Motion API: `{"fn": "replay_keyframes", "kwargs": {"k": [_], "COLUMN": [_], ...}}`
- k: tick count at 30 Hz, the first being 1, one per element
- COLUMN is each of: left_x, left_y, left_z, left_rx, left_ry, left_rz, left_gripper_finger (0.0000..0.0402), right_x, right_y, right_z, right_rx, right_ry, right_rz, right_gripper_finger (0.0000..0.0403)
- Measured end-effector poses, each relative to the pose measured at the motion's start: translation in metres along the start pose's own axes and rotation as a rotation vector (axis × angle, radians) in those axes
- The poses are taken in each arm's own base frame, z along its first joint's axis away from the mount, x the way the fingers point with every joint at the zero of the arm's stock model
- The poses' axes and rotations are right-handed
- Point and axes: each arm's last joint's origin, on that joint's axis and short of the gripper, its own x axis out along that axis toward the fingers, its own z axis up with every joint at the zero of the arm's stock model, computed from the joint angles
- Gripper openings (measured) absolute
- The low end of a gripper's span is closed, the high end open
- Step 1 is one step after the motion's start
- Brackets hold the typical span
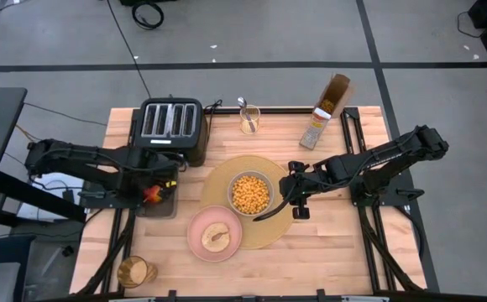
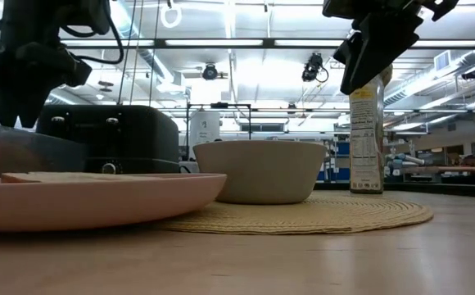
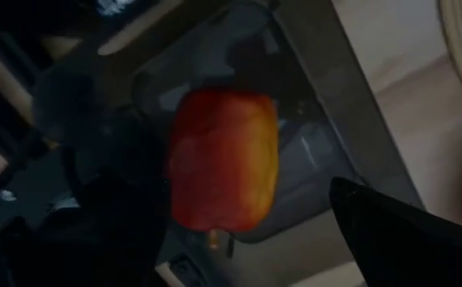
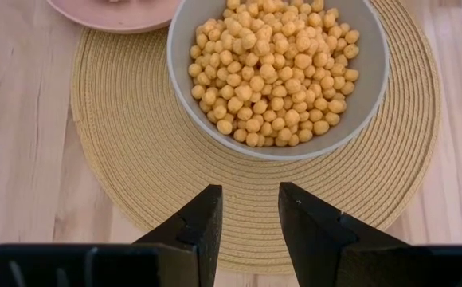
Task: Arrange a breakfast setting
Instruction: Put the apple on the table mat to the top left of the gray bowl
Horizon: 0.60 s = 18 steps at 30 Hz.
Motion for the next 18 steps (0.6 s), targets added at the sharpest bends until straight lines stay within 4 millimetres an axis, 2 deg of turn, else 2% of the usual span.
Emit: {"fn": "replay_keyframes", "kwargs": {"k": [8,13,18], "left_x": [0.004,0.015,0.024], "left_y": [-0.003,-0.017,-0.024], "left_z": [0.003,0.004,0.004], "left_rx": [0.041,0.123,0.144], "left_ry": [0.048,0.07,0.107], "left_rz": [-0.003,0.035,0.089], "left_gripper_finger": [0.0346,0.0346,0.0346], "right_x": [0.0,0.0,0.0], "right_y": [0.0,0.0,0.0], "right_z": [0.0,-0.001,-0.001], "right_rx": [0.0,0.0,0.019], "right_ry": [0.001,0.005,0.009], "right_rz": [0.0,0.0,-0.001], "right_gripper_finger": [0.0132,0.0132,0.0132]}}
